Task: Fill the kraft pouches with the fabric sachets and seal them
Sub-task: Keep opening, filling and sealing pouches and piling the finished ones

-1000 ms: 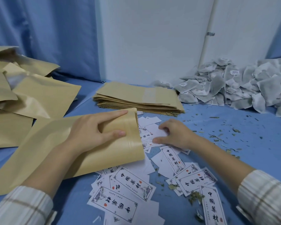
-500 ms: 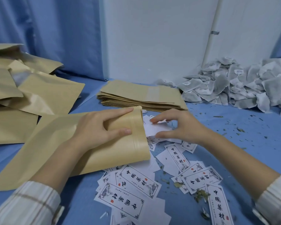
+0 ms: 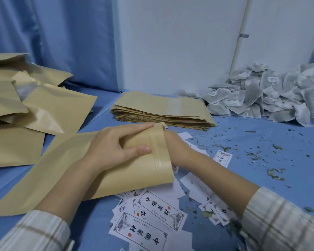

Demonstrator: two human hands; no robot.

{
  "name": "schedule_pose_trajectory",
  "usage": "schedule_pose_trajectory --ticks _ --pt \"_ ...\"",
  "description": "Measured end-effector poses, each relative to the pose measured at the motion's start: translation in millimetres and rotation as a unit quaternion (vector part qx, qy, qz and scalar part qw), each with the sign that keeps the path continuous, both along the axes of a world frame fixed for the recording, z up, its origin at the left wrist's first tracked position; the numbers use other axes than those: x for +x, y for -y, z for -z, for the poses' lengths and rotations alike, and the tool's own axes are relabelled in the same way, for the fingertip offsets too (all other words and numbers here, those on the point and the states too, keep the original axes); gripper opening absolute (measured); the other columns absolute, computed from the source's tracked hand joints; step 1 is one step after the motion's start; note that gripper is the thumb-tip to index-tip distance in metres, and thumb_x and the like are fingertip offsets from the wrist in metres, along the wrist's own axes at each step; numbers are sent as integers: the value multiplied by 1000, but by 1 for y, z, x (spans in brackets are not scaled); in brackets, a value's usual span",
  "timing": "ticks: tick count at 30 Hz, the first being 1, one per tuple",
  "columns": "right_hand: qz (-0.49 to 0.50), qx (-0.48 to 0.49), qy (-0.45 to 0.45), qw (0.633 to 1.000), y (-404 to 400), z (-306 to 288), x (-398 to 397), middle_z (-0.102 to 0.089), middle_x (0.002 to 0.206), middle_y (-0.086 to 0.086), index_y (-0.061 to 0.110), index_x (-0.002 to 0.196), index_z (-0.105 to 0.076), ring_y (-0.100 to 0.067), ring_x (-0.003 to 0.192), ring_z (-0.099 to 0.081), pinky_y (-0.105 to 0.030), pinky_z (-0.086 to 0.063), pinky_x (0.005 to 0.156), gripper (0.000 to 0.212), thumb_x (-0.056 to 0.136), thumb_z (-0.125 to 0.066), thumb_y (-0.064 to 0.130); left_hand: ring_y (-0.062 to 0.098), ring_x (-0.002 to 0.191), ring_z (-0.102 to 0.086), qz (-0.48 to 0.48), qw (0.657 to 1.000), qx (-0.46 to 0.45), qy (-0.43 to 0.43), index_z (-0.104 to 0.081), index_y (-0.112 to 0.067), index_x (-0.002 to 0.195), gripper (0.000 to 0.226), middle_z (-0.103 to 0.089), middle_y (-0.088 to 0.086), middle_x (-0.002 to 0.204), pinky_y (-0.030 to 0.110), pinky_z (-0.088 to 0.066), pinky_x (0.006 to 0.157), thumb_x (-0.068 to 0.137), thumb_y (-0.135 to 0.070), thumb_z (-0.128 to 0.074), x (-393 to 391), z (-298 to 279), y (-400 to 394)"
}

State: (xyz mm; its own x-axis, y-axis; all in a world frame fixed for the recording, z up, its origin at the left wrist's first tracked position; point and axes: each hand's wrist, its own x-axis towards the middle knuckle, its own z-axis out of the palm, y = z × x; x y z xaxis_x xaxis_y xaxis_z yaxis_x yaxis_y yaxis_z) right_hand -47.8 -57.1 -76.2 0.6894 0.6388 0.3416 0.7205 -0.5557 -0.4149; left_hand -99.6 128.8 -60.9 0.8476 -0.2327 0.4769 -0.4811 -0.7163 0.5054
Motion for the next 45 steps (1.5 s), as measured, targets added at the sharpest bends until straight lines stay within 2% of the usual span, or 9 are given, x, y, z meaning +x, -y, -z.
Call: schedule_pose_trajectory --ticks 2,9,15,19,24,31,35,40,45 --pt "61 71 3 996 20 3 9 -66 88 8 16 96 -70 4 82 -58 -18 -47 77 12 87 -62 13 -8 111 -52 -21 1000 6 3 -41 -75 114 57 -57 -37 117 24 -44 93 59 -78 -54 1 1 -3" --pt "102 -94 -105 985 71 14 16 -42 140 9 27 136 -45 -11 133 -27 -27 -23 106 67 78 -63 56 -7 109 -53 -38 999 7 3 -42 -75 113 57 -55 -41 114 21 -43 85 57 -82 -53 1 0 -5" --pt "95 137 -91 982 39 6 2 -40 140 7 28 145 -23 -7 120 -44 -30 -40 100 79 80 -65 43 -12 116 -48 18 999 -48 -10 -50 -66 116 57 -54 -40 119 21 -40 96 61 -73 -62 -1 -8 6" --pt "147 184 -20 972 23 -18 6 -66 103 -3 17 114 -63 -19 100 -59 -29 -47 85 27 87 -58 16 -17 117 -45 75 995 -62 -16 -53 -57 121 48 -54 -38 121 8 -34 94 74 -58 -66 -4 -20 24" --pt "286 232 -27 929 36 -50 11 -61 68 -9 0 76 -66 -20 63 -46 -19 -33 52 32 87 -57 29 -17 116 -42 41 998 -52 9 -45 -64 121 48 -51 -39 121 3 -30 94 75 -69 -60 -12 -54 37" --pt "358 304 -43 882 56 -126 2 -67 66 -15 -3 71 -67 -24 61 -60 -30 -44 53 48 73 -70 46 -11 118 -43 17 998 8 64 -39 -64 125 75 -48 -32 131 15 -33 96 55 -72 -65 -37 -123 49" --pt "248 361 -98 894 74 -166 -15 -67 61 0 15 62 -69 -13 54 -66 -23 -54 52 28 77 -73 39 -12 97 -53 -28 978 -122 164 -60 -57 97 25 -63 -36 97 0 -34 82 83 -38 -69 -37 -149 61" --pt "31 376 -146 915 125 -211 -38 -65 82 -3 14 91 -70 -17 76 -63 -31 -56 68 24 92 -55 33 -15 76 -57 -5 932 -297 206 -65 -37 82 18 -65 -33 75 3 -39 72 86 -19 -68 -35 -181 62" --pt "-30 331 -84 939 146 -236 -55 -72 95 7 23 91 -74 -6 89 -66 -18 -53 74 27 67 -71 35 -10 62 -59 25 902 -386 189 -67 -27 79 12 -67 -24 65 6 -43 60 85 -16 -69 -28 -207 81"
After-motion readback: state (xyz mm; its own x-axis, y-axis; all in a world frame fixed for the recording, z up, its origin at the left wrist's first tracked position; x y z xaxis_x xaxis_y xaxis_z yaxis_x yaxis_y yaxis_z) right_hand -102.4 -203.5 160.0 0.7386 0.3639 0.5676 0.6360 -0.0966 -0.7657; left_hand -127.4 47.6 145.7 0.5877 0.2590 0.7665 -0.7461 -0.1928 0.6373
